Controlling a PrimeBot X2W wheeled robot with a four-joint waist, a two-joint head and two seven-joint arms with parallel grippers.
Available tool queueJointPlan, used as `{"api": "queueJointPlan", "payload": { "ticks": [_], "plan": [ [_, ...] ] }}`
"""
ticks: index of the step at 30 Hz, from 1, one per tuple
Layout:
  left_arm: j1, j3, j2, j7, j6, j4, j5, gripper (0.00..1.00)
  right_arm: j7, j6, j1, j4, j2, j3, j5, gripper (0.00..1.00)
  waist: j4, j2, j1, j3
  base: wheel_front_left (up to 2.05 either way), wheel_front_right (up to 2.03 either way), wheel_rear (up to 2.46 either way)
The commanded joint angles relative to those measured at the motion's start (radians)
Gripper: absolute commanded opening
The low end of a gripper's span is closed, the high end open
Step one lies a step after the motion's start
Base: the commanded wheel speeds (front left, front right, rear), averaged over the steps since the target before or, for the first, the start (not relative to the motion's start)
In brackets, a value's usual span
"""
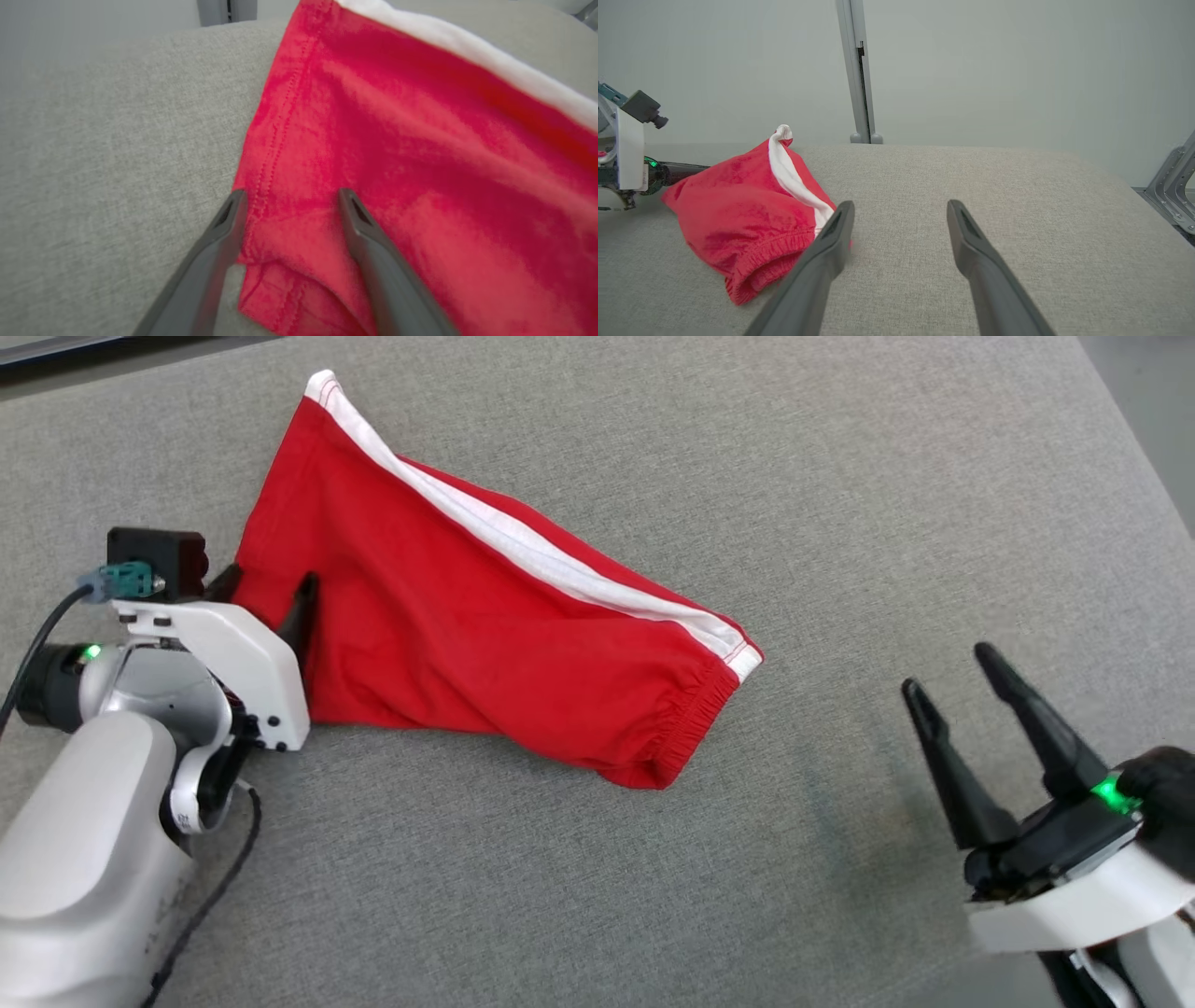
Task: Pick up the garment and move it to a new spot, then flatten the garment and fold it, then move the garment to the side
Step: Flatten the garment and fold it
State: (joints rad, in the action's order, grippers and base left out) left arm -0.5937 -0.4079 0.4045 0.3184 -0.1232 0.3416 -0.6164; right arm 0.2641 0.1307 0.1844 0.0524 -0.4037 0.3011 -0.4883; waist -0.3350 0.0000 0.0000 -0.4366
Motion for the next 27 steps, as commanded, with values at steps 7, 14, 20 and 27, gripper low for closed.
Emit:
{"api": "queueJointPlan", "payload": {
  "ticks": [7,14,20,27],
  "plan": [
    [-0.008,-0.037,0.016,0.067,-0.01,0.151,0.023,1.0,0.0,0.0,-0.062,0.004,0.046,-0.006,0.046,1.0,-0.022,0.0,0.0,0.033,0.0,0.0,0.0],
    [0.081,-0.076,-0.002,0.163,0.022,0.106,-0.029,0.75,0.0,0.0,-0.109,0.004,0.045,-0.023,0.055,1.0,-0.013,0.0,0.0,0.078,0.0,0.0,0.0],
    [0.093,-0.079,-0.033,0.118,0.028,0.08,-0.041,0.0,0.0,0.0,-0.111,0.012,0.052,-0.016,0.062,1.0,0.003,0.0,0.0,0.089,0.0,0.0,0.0],
    [0.166,-0.044,-0.032,-0.032,-0.024,-0.011,-0.015,0.0,0.0,0.0,-0.149,0.001,0.037,-0.028,0.06,1.0,0.051,0.0,0.0,0.148,0.0,0.0,0.0]
  ]
}}
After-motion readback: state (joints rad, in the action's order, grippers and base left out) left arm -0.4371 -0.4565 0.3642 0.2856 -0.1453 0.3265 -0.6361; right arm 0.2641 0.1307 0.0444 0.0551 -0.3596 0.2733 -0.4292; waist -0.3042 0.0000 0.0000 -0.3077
